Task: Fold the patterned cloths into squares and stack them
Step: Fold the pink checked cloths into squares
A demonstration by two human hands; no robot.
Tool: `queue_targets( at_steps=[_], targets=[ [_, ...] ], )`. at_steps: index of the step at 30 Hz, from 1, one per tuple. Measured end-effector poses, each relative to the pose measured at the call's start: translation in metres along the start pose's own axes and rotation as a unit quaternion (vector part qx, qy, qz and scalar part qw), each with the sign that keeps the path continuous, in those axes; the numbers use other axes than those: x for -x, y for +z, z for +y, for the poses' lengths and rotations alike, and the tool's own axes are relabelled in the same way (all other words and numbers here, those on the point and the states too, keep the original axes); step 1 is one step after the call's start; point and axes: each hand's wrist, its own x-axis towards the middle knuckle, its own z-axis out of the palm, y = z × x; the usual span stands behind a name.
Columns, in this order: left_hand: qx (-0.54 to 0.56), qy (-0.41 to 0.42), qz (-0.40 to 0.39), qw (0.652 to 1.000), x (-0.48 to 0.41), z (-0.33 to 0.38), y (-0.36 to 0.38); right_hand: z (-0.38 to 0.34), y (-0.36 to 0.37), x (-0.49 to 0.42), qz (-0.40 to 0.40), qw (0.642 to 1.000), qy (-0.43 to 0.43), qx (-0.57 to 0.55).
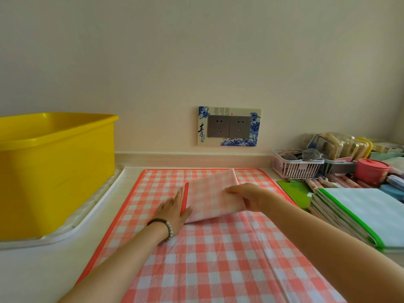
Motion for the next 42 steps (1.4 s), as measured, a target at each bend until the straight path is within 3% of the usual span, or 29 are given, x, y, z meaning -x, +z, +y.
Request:
queue_targets(
  at_steps=[3,7,10,13,17,21,28,36,42],
  targets=[
    [0.146,-0.017,0.013,0.989,0.002,0.014,-0.008,-0.004,-0.005,0.012,-0.019,0.999,-0.03,-0.026],
    [0.33,-0.049,0.025,0.942,0.0,0.053,-0.023,-0.019,-0.037,0.04,-0.004,0.994,-0.108,0.008],
    [0.525,-0.043,-0.001,0.85,0.006,0.095,-0.03,-0.027,-0.079,0.064,-0.006,0.987,-0.157,0.022],
    [0.597,-0.004,-0.028,0.802,0.007,0.139,-0.03,-0.03,-0.127,0.091,0.021,0.985,-0.164,0.038],
    [0.625,0.049,-0.102,0.772,0.01,0.2,-0.023,-0.027,-0.198,0.118,0.078,0.985,-0.142,0.062],
    [0.616,0.081,-0.175,0.764,0.012,0.257,-0.005,-0.016,-0.259,0.135,0.159,0.978,-0.104,0.09],
    [0.598,0.026,-0.207,0.774,0.01,0.314,0.041,0.015,-0.327,0.143,0.239,0.961,-0.021,0.14],
    [0.566,-0.004,-0.18,0.804,0.007,0.318,0.066,0.044,-0.343,0.125,0.231,0.959,0.038,0.162],
    [0.552,0.008,-0.153,0.82,0.006,0.314,0.074,0.053,-0.339,0.118,0.247,0.949,0.024,0.197]
  ],
)
